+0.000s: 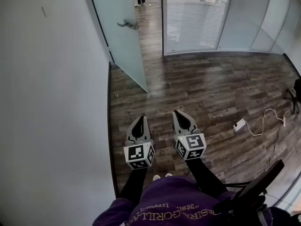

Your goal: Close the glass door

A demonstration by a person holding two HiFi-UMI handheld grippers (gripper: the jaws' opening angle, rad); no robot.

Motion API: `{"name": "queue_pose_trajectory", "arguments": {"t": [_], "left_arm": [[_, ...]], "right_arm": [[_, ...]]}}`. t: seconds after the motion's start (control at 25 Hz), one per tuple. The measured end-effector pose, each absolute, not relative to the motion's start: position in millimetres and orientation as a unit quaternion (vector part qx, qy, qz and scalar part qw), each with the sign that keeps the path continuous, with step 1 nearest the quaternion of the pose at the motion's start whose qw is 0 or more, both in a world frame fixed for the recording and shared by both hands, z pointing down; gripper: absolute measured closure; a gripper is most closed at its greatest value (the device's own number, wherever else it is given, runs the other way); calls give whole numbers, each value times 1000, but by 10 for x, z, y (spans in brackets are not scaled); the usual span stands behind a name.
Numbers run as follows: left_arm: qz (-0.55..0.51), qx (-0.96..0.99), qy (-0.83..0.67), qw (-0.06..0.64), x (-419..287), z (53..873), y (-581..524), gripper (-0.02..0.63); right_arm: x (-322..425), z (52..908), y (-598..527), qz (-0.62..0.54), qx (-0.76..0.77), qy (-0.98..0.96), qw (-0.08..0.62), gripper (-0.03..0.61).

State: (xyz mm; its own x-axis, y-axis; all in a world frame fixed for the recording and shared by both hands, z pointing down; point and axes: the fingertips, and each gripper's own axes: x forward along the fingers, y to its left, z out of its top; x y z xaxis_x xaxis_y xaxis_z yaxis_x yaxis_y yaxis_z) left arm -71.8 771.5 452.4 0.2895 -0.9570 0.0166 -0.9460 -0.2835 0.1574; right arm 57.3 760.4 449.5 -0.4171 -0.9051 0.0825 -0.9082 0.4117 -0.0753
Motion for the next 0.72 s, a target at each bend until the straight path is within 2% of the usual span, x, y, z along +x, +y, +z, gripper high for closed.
{"name": "queue_pose_trajectory", "arguments": {"t": [0.32,0.72], "left_arm": [[-48,805,-591,16,-690,4230,7648,612],[-48,798,-600,37,-804,4371,7782,612]], "right_arm": [[495,4314,7517,31,535,-844,3,588],[530,4387,7610,39,545,-837,2,588]]}}
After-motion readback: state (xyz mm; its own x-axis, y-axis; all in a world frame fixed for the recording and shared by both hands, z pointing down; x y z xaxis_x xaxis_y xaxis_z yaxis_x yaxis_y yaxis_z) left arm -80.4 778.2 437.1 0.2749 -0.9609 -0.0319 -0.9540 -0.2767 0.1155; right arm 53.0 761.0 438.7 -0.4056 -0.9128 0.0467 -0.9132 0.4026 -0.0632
